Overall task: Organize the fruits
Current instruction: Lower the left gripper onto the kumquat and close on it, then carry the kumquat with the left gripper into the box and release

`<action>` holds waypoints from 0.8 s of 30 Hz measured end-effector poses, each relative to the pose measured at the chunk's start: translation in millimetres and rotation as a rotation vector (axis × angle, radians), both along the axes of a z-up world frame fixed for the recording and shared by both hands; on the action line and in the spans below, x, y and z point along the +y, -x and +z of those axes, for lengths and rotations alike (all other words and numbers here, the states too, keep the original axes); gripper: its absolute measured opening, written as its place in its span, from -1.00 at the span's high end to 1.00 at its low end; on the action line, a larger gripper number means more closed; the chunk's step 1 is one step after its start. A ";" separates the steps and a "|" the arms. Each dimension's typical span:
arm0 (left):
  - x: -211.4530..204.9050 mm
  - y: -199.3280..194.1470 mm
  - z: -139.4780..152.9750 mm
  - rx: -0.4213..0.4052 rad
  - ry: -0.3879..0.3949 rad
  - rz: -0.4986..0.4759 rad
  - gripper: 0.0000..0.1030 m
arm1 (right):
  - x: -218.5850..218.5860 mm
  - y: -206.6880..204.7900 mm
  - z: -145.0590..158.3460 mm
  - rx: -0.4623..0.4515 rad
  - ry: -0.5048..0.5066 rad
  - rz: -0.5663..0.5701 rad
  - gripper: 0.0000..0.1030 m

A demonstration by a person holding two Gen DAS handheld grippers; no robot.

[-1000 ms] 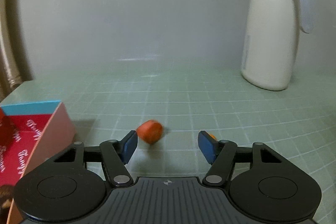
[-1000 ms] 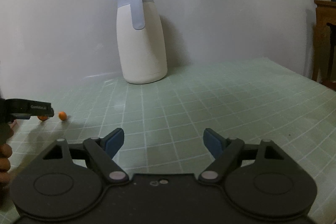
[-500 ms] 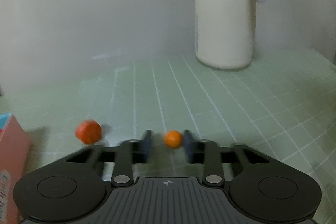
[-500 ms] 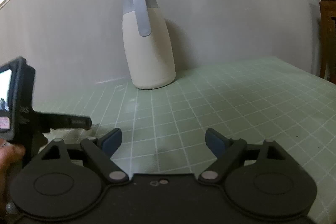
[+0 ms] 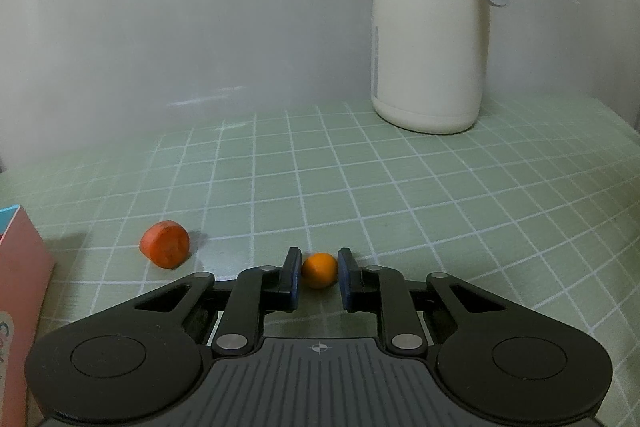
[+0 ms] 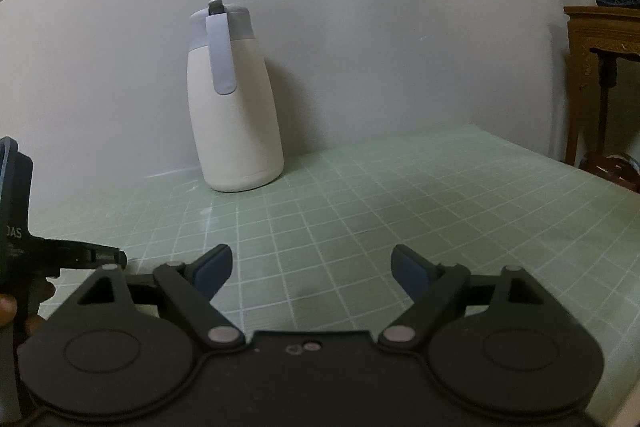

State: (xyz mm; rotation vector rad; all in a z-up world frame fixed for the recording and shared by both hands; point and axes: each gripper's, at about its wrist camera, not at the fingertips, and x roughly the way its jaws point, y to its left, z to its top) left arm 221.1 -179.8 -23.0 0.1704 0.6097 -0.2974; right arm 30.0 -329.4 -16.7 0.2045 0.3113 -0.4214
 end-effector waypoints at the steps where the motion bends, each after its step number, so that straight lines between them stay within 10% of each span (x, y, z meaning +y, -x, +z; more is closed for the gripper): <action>1: 1.2 0.4 1.4 -0.004 0.003 0.004 0.63 | -0.3 0.3 0.0 -0.001 -0.002 0.002 -0.67; 15: 118.3 40.1 55.1 -0.156 -0.063 0.286 0.63 | 29.3 -13.1 1.7 -0.005 0.034 0.084 -0.67; 24: 233.5 37.7 30.7 -0.040 -0.110 0.566 0.63 | 73.6 -34.0 -0.7 0.016 0.048 0.205 -0.67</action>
